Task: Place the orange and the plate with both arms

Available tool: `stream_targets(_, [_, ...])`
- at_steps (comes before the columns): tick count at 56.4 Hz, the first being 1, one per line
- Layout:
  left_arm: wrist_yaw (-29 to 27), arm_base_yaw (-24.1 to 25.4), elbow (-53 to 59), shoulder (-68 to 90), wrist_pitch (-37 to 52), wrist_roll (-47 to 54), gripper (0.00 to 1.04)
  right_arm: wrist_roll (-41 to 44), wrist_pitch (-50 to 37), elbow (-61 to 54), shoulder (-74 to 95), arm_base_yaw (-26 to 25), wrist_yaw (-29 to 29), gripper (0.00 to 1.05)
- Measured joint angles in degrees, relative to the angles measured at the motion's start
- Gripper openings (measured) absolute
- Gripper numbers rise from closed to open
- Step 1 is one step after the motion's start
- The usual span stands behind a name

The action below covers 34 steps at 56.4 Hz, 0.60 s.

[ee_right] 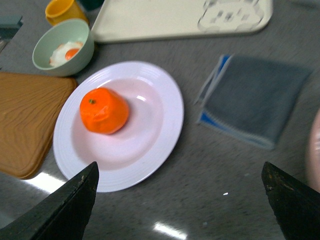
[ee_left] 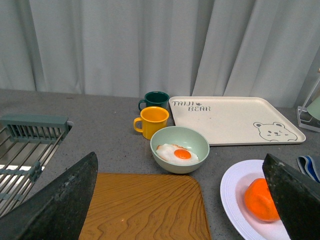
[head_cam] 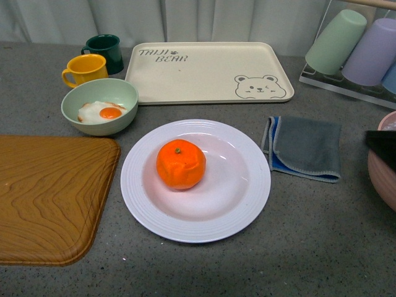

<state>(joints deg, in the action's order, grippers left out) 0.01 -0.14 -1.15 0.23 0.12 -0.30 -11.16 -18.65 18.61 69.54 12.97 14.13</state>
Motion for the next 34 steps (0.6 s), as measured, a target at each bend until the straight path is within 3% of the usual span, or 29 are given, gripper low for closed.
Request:
stream_targets(23, [0.0, 0.0, 0.0, 0.0, 0.0, 0.0, 0.98, -22.1, -0.3, 17.1, 36.0, 0.5, 14.1, 0.95])
stream_targets(34, [0.0, 0.0, 0.0, 0.0, 0.0, 0.0, 0.98, -25.7, -1.1, 22.2, 44.3, 0.5, 16.0, 0.95])
